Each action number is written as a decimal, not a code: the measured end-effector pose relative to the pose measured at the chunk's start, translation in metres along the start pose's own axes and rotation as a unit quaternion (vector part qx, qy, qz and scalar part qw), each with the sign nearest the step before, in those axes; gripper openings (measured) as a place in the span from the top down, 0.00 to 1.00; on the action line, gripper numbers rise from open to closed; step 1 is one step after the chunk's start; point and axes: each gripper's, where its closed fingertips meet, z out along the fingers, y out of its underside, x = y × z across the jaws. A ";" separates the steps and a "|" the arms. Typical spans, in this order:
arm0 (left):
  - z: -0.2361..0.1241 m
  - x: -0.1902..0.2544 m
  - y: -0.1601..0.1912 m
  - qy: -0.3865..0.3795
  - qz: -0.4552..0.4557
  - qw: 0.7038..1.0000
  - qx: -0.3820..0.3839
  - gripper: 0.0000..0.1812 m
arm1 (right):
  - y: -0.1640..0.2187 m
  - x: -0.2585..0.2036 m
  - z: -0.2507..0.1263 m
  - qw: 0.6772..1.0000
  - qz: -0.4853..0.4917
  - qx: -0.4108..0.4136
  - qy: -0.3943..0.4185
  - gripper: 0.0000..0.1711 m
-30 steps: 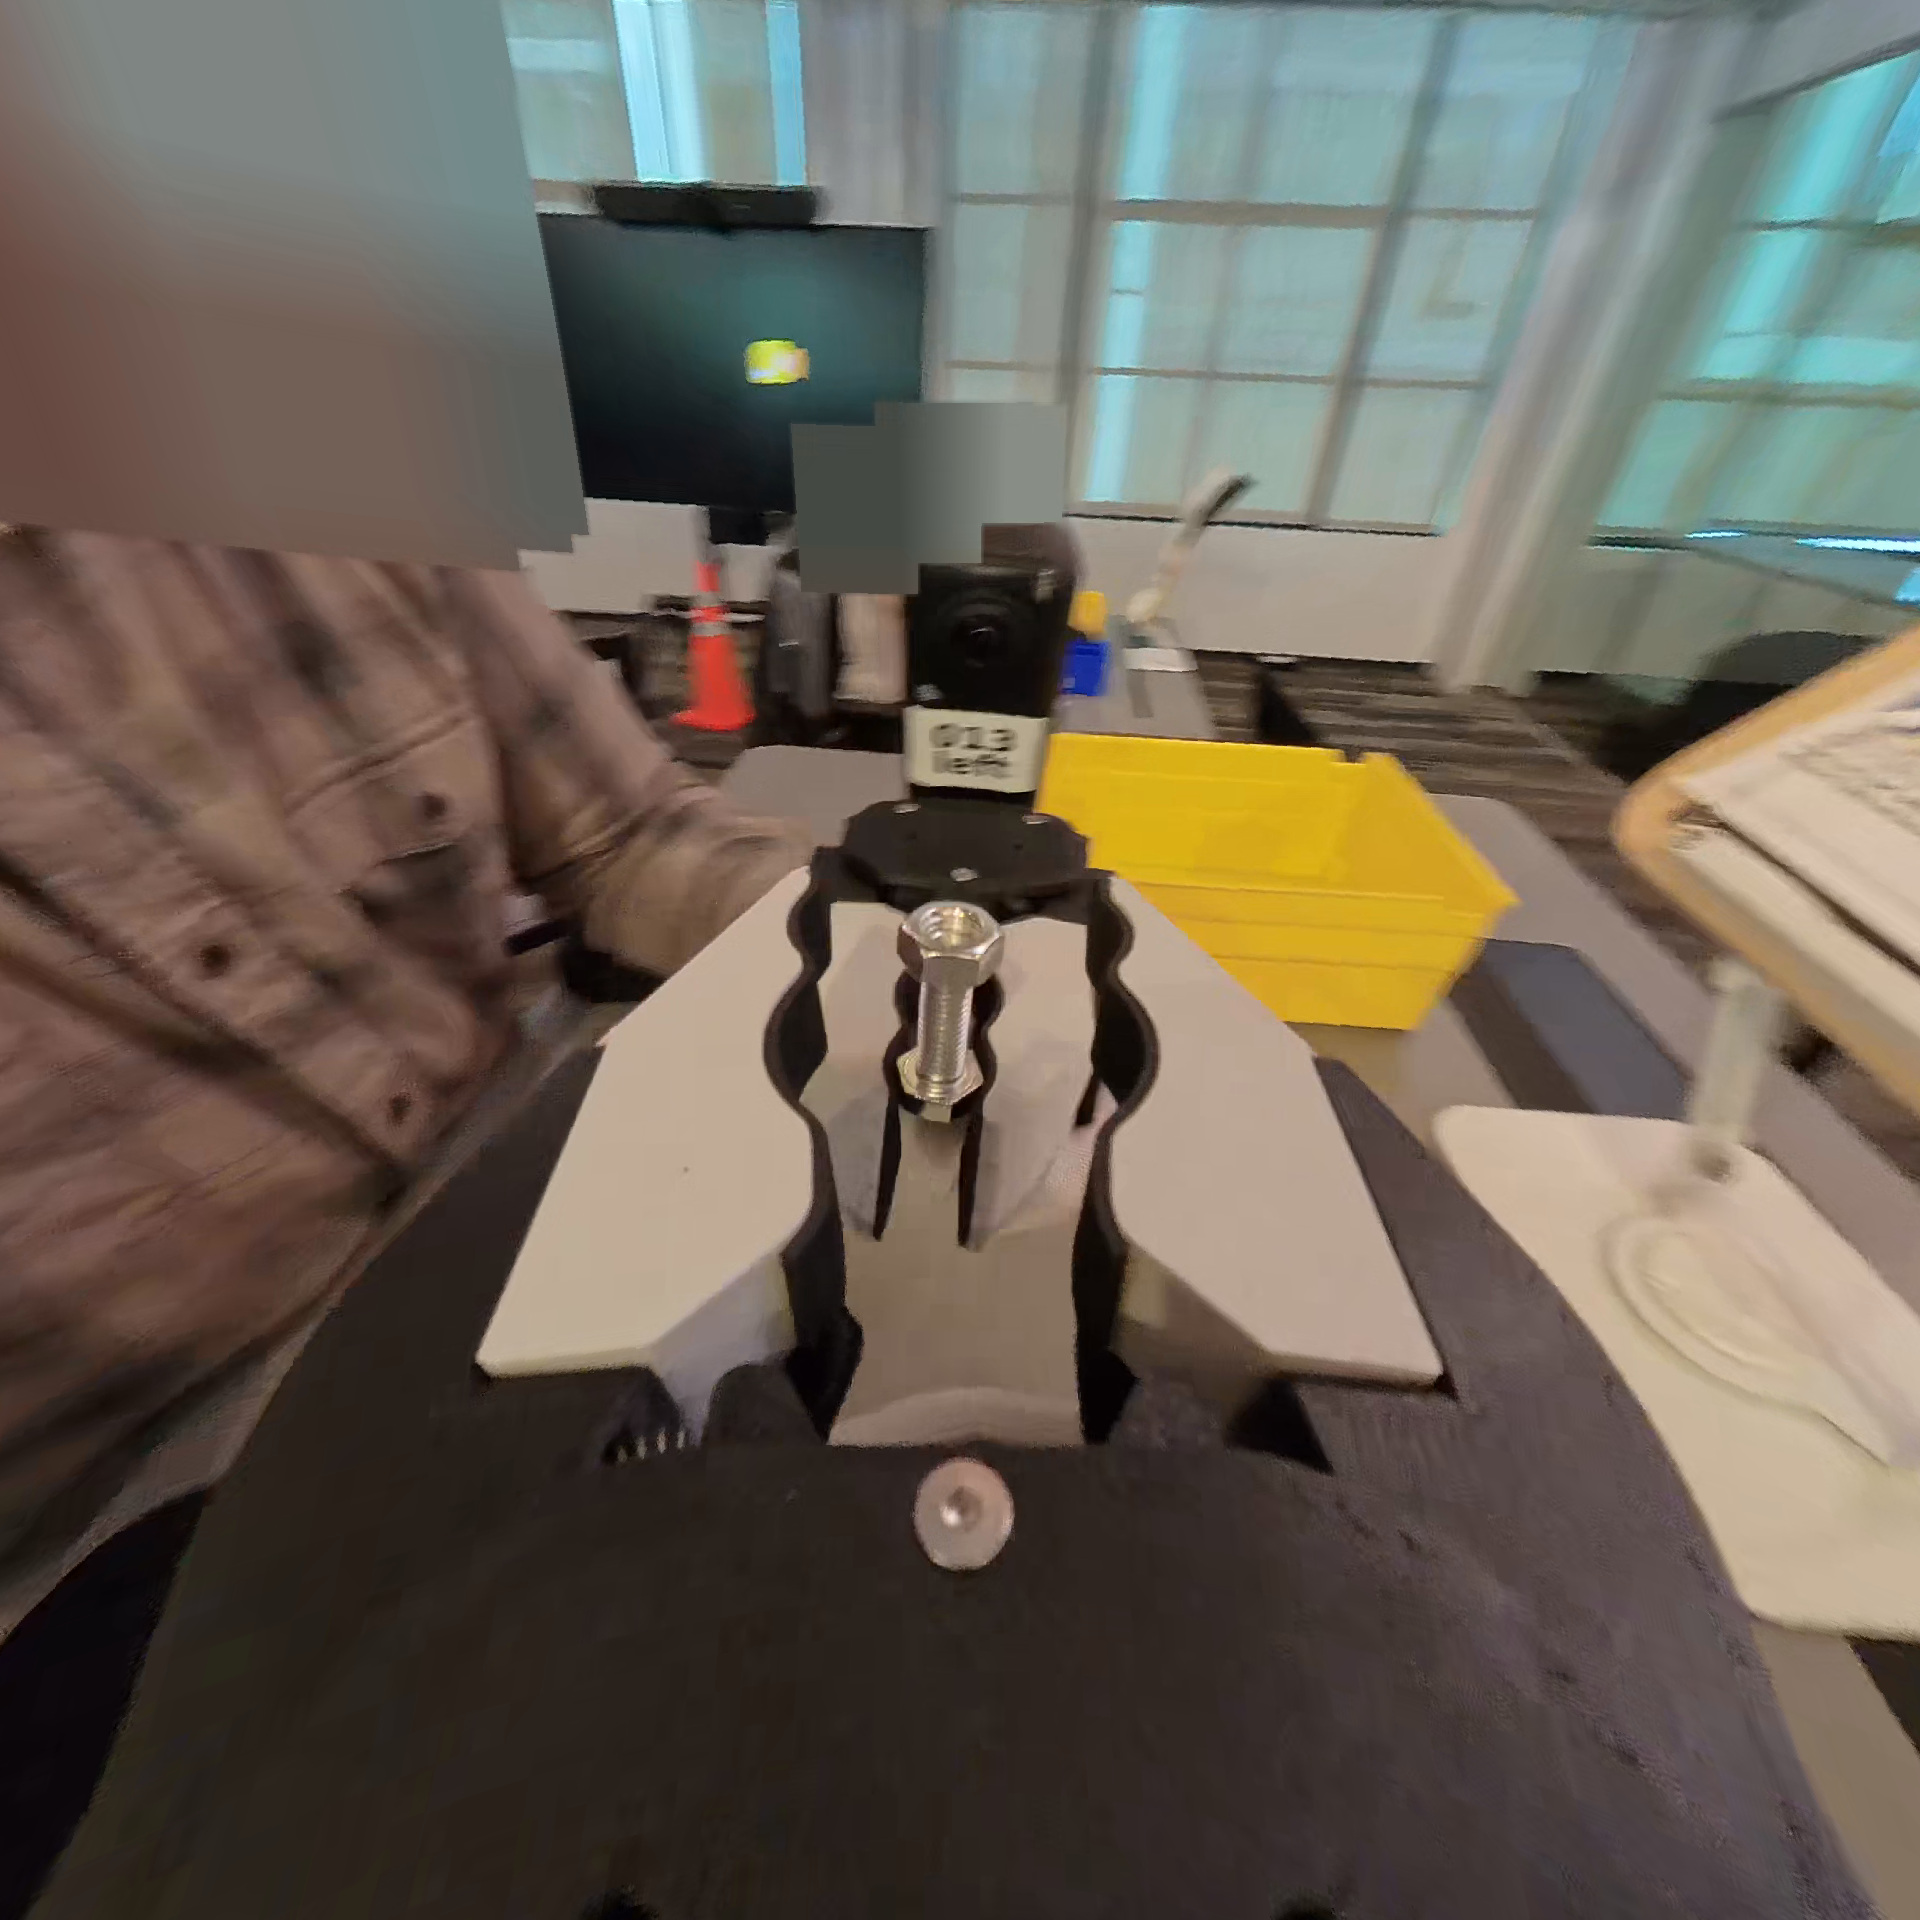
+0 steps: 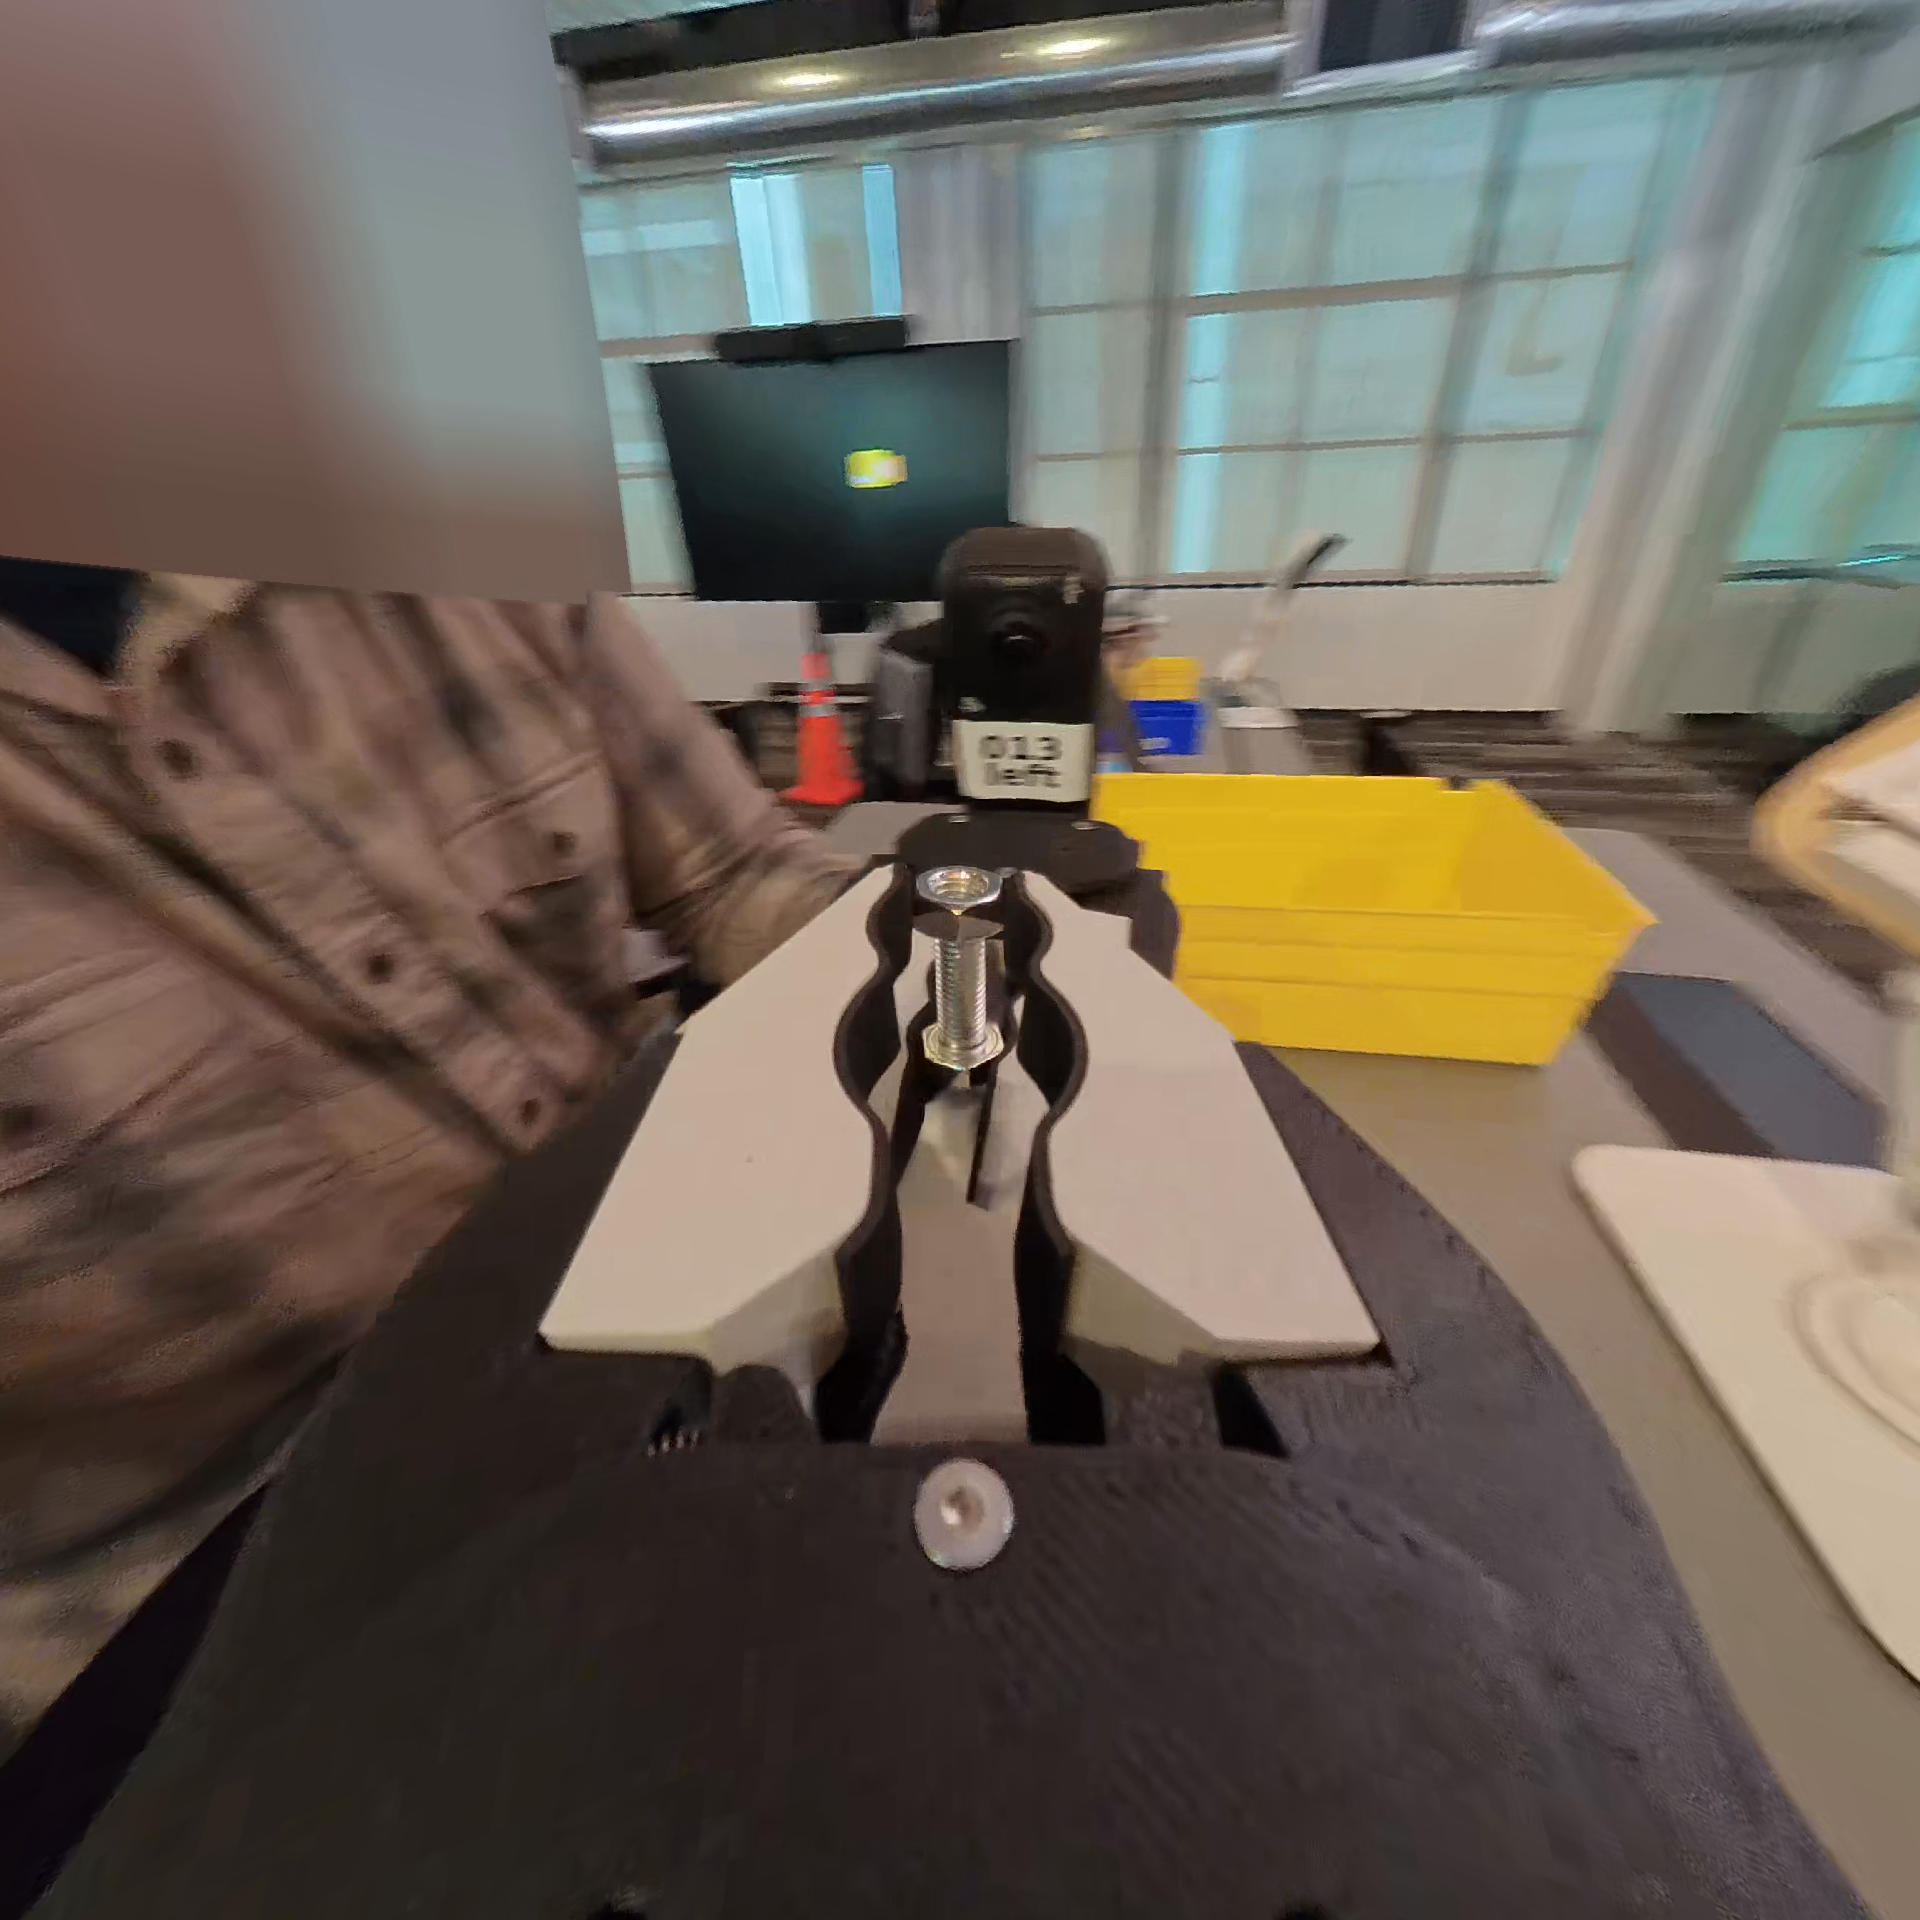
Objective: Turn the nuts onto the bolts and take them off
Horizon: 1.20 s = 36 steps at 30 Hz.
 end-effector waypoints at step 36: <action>-0.014 -0.053 0.017 -0.123 0.007 0.992 -0.029 0.92 | -0.015 0.053 -0.020 0.932 -0.057 0.066 0.351 0.75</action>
